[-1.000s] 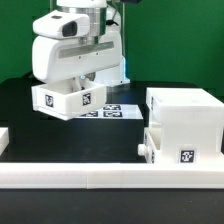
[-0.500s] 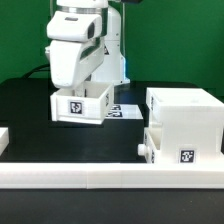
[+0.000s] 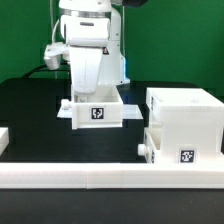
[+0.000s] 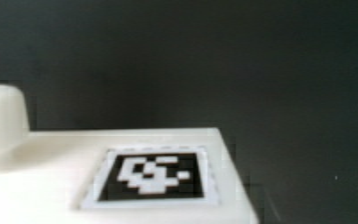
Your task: Assemble drawer
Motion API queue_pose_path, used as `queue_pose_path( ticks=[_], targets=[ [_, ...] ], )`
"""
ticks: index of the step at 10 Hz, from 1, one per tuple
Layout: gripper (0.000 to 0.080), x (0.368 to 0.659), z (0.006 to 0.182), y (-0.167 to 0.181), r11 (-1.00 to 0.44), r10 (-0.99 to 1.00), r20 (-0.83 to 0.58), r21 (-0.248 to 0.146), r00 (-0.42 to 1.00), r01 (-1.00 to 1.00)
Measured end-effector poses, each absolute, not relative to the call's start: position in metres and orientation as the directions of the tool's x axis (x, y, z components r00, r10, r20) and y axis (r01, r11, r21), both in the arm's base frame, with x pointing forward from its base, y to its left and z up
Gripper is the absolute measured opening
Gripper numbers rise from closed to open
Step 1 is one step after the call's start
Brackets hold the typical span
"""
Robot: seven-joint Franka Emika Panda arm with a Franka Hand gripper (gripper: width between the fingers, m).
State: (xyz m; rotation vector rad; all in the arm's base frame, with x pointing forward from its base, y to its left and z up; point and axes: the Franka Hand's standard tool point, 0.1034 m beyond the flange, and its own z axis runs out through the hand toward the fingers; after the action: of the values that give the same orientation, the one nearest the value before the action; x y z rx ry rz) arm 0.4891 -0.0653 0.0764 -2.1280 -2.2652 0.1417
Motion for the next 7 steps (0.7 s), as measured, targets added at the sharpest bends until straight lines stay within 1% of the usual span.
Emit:
queue_pose_path(
  ticks=[1, 3, 5, 7],
  targets=[
    [0.0042, 0.496, 0.077, -0.062, 0.059, 0.997, -0.040, -0.090, -0.063, 0.994],
    [0.0042, 0.513, 0.077, -0.053, 0.029, 0.999, -0.041, -0.082, -0.033, 0.996],
    [0.0042, 0.529, 0.070, -0.042, 0.013, 0.999, -0.034, -0.077, -0.016, 0.997],
    [0.0042, 0.531, 0.066, -0.043, 0.026, 0.999, -0.032, -0.080, -0.028, 0.996]
  ],
)
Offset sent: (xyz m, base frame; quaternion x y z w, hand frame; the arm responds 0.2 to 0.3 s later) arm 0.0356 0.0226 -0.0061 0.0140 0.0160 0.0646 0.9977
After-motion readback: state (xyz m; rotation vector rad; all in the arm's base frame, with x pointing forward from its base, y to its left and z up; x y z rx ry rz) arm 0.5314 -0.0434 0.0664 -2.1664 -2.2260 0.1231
